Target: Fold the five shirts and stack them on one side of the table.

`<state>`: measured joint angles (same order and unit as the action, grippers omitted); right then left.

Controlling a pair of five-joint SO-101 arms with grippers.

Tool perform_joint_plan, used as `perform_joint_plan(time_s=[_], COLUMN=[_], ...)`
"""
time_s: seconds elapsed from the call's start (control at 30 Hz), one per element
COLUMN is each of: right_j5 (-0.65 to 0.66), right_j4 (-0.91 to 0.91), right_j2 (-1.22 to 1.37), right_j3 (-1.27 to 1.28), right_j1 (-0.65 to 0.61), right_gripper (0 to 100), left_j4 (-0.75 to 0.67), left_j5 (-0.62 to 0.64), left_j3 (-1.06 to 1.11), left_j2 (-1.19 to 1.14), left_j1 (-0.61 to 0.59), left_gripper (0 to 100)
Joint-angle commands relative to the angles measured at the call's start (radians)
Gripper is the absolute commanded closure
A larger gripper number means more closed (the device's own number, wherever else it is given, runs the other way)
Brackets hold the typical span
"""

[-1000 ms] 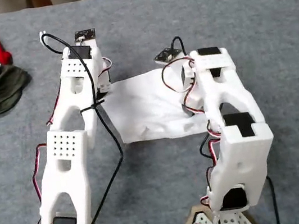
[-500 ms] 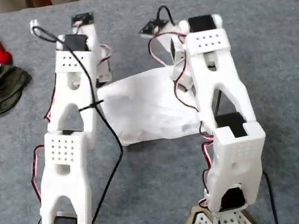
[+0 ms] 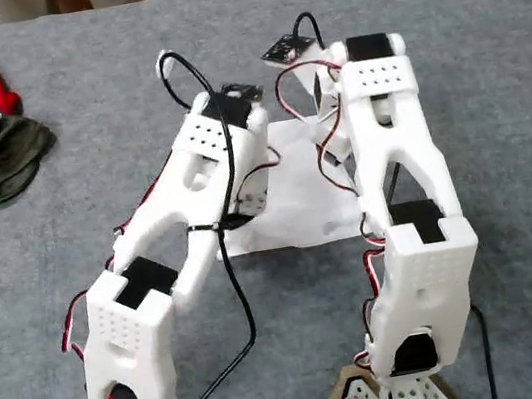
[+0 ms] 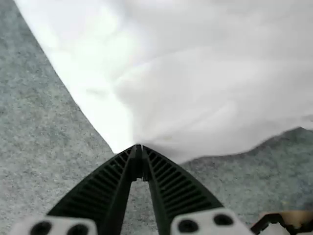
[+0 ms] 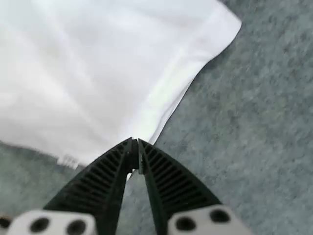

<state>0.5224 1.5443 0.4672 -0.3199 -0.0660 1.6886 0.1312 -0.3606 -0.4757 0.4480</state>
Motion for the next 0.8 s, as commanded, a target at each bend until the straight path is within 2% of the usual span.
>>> perform_joint_plan(time_s=[0.0,0.13,0.3,0.57,0.77], right_j5=[0.005,0.026,0.038,0.052,0.055], right_j4=[-0.170,-0.272,-0.255,-0.041,0.180], right_j2=[0.013,0.105,0.252,0.559,0.690], right_j3=[0.036,-0.013,-0.202,-0.665,-1.078], right_j1=[0.007,-0.015,-0.045,-0.038,-0.041], right_gripper=[99.3,99.3,99.3,99.3,99.3], left_j4=[-0.078,-0.218,-0.302,-0.304,-0.267], left_j5=[0.011,0.020,0.023,-0.005,-0.017], left_j3=[0.089,0.210,0.347,0.410,0.382], left_j2=[0.054,0.054,0.039,0.041,0.045], left_j1=[0.014,0.002,-0.002,-0.071,-0.066], left_gripper=[98,98,98,98,98])
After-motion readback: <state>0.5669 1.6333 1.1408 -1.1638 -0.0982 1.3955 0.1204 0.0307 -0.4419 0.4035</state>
